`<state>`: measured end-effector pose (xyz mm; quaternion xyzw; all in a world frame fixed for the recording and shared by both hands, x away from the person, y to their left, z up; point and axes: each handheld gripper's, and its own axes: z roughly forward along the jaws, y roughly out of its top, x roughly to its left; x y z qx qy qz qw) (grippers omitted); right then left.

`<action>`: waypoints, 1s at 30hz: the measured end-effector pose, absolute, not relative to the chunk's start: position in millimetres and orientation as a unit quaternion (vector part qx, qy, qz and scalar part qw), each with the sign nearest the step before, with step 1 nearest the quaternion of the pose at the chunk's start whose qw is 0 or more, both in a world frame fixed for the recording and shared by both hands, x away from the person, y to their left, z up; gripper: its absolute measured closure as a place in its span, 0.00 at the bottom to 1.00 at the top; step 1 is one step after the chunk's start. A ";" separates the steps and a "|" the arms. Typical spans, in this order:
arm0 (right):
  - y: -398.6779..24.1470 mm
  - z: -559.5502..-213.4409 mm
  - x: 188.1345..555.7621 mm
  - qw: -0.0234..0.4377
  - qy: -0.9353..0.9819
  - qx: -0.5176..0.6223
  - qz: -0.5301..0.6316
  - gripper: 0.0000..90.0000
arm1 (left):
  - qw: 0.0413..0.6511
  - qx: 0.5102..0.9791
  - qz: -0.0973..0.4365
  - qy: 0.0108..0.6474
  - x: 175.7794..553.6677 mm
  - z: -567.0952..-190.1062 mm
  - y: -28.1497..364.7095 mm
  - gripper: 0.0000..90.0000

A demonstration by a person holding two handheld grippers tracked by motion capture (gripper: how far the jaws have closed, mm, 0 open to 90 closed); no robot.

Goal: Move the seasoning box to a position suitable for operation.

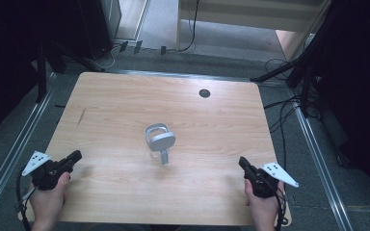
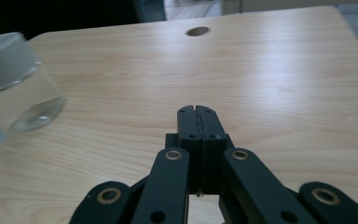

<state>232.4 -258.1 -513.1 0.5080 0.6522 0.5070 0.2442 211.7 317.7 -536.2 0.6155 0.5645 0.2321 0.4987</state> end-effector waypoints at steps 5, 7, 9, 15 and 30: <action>-212.5 -506.0 229.0 0.203 0.679 0.466 0.530 1.00 | 0.513 0.643 0.199 0.533 229.1 -530.4 281.6 1.00; -190.8 -504.4 226.9 0.189 0.691 0.450 0.534 1.00 | 0.512 0.657 0.189 0.520 237.5 -529.4 265.0 1.00; -171.3 -503.4 226.2 0.177 0.702 0.434 0.537 1.00 | 0.513 0.667 0.181 0.509 246.7 -527.8 250.2 1.00; -124.0 -502.7 228.6 0.154 0.716 0.409 0.544 1.00 | 0.522 0.672 0.162 0.501 273.6 -522.0 215.7 1.00; -48.2 -518.5 240.3 0.130 0.750 0.377 0.528 1.00 | 0.525 0.688 0.152 0.478 297.8 -523.2 192.1 1.00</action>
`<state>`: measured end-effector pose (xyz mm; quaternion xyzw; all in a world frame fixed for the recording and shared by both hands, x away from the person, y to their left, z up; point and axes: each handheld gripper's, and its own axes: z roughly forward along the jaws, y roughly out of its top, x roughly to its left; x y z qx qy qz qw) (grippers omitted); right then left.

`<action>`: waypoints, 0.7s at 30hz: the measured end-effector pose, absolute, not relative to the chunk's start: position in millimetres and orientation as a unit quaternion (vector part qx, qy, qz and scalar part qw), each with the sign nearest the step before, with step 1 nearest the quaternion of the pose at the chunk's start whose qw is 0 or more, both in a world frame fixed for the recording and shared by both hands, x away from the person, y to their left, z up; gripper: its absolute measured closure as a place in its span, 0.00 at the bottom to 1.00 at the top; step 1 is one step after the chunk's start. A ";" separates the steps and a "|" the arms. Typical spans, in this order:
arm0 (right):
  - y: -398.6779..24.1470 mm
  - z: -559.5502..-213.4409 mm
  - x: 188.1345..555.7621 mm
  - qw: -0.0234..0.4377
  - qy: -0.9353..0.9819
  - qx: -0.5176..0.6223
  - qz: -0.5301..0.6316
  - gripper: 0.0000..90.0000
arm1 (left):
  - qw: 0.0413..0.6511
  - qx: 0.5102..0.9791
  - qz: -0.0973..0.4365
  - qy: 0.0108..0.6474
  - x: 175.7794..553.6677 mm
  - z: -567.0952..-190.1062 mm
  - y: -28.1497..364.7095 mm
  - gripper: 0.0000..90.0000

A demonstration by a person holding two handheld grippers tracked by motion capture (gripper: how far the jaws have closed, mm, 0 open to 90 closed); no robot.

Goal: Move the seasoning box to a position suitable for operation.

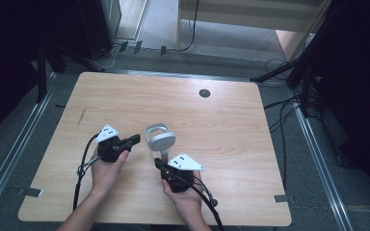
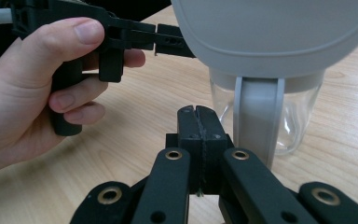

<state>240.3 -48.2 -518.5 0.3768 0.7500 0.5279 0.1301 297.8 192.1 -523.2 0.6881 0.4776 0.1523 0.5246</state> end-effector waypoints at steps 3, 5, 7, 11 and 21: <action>-51.4 -516.9 243.6 0.139 0.747 0.381 0.526 1.00 | 0.527 0.690 0.149 0.473 298.8 -522.7 190.0 1.00; -55.7 -516.7 245.7 0.140 0.746 0.385 0.525 1.00 | 0.527 0.693 0.147 0.470 298.5 -522.7 188.5 1.00; -59.8 -516.6 247.3 0.146 0.744 0.389 0.523 1.00 | 0.530 0.692 0.144 0.469 298.4 -523.3 186.9 1.00; -66.8 -515.9 251.1 0.150 0.739 0.399 0.522 1.00 | 0.530 0.694 0.141 0.466 298.3 -523.4 185.4 1.00; -77.0 -516.8 272.0 0.169 0.736 0.412 0.510 1.00 | 0.528 0.695 0.144 0.466 300.8 -523.4 184.7 1.00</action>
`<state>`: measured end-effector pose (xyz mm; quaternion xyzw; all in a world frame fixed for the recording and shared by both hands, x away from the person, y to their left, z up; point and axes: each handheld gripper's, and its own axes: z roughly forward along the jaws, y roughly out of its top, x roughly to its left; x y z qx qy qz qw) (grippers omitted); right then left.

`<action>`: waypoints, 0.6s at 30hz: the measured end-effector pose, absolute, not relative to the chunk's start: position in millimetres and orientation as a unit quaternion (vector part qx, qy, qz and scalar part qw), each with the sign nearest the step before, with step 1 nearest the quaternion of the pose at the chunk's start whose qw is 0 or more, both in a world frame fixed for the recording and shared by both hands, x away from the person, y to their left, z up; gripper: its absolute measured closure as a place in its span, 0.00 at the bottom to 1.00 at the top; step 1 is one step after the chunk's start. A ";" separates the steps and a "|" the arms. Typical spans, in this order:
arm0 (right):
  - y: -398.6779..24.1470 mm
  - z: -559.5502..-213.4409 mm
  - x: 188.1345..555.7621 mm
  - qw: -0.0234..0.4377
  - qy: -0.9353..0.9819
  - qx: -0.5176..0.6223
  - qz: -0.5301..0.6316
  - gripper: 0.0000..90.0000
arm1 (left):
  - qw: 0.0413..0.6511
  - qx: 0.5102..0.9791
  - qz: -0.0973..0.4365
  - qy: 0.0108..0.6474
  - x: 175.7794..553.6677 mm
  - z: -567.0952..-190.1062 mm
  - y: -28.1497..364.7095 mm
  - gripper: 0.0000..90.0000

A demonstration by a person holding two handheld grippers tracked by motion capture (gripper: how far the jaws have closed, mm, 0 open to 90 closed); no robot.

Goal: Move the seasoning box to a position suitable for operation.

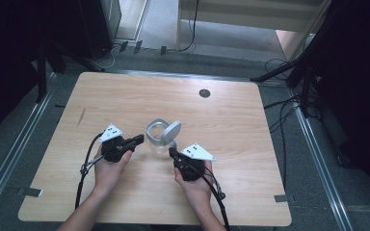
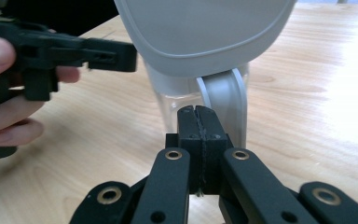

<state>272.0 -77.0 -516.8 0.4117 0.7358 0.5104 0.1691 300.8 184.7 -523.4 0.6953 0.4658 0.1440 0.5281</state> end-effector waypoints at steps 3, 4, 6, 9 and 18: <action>-78.8 -515.4 280.0 0.174 0.733 0.415 0.510 1.00 | 0.527 0.696 0.144 0.465 302.3 -523.1 185.1 1.00; -79.8 -514.6 283.6 0.175 0.731 0.418 0.510 1.00 | 0.527 0.697 0.144 0.465 302.6 -522.8 185.3 1.00; -81.5 -513.6 289.4 0.178 0.729 0.422 0.510 1.00 | 0.528 0.694 0.143 0.468 304.0 -522.5 186.0 1.00; -84.9 -512.3 299.5 0.183 0.724 0.427 0.510 1.00 | 0.531 0.692 0.142 0.469 307.2 -521.1 186.5 1.00; -90.5 -507.1 322.3 0.178 0.704 0.450 0.520 1.00 | 0.540 0.669 0.160 0.485 328.9 -511.3 187.2 0.99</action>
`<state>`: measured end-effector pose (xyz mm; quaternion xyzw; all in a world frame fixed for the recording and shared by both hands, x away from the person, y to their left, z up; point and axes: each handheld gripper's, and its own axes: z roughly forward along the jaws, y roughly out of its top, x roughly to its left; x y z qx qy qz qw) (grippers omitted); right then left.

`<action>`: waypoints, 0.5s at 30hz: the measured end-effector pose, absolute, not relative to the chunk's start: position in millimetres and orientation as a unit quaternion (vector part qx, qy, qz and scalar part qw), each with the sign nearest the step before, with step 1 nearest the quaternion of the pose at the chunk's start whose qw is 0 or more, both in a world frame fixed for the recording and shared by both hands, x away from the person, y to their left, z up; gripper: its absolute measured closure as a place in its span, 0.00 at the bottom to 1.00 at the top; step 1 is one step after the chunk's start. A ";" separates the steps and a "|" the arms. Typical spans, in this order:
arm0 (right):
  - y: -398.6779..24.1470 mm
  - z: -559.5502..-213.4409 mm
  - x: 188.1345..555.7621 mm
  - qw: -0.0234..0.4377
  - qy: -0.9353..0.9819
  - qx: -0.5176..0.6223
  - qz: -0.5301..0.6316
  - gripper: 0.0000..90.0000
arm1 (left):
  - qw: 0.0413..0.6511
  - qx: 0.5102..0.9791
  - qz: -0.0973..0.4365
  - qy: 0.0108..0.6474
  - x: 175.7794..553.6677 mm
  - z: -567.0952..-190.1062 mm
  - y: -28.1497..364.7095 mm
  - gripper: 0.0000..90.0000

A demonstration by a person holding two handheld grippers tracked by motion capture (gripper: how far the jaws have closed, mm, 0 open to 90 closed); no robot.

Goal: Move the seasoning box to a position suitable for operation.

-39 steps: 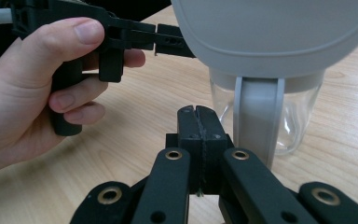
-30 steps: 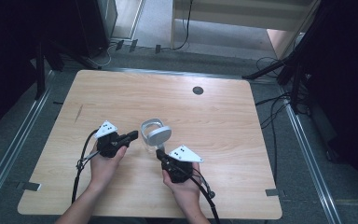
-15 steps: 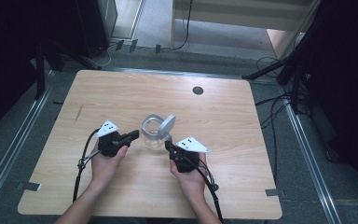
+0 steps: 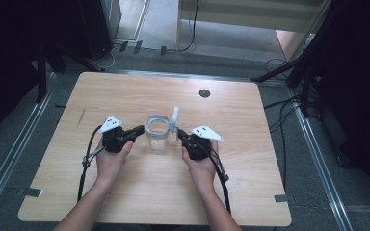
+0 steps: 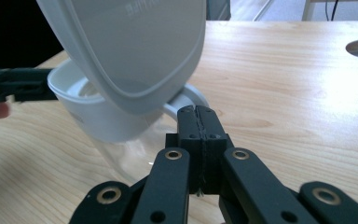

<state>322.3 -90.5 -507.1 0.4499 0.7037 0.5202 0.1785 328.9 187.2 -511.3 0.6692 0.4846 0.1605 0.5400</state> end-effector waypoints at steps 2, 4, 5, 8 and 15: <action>-87.7 -506.4 315.7 0.182 0.709 0.439 0.521 1.00 | 0.540 0.661 0.166 0.494 338.0 -511.7 188.5 1.00; -81.2 -507.1 306.3 0.193 0.720 0.422 0.516 1.00 | 0.535 0.661 0.161 0.500 348.5 -513.6 189.7 1.00; -79.4 -507.8 304.5 0.195 0.722 0.418 0.516 1.00 | 0.536 0.662 0.159 0.500 354.1 -515.0 189.1 1.00; -73.7 -512.3 301.3 0.182 0.718 0.434 0.513 0.92 | 0.538 0.670 0.138 0.493 371.2 -519.6 186.5 1.00; -56.0 -521.2 298.4 0.185 0.693 0.461 0.522 0.56 | 0.547 0.688 0.123 0.462 399.4 -523.2 183.0 1.00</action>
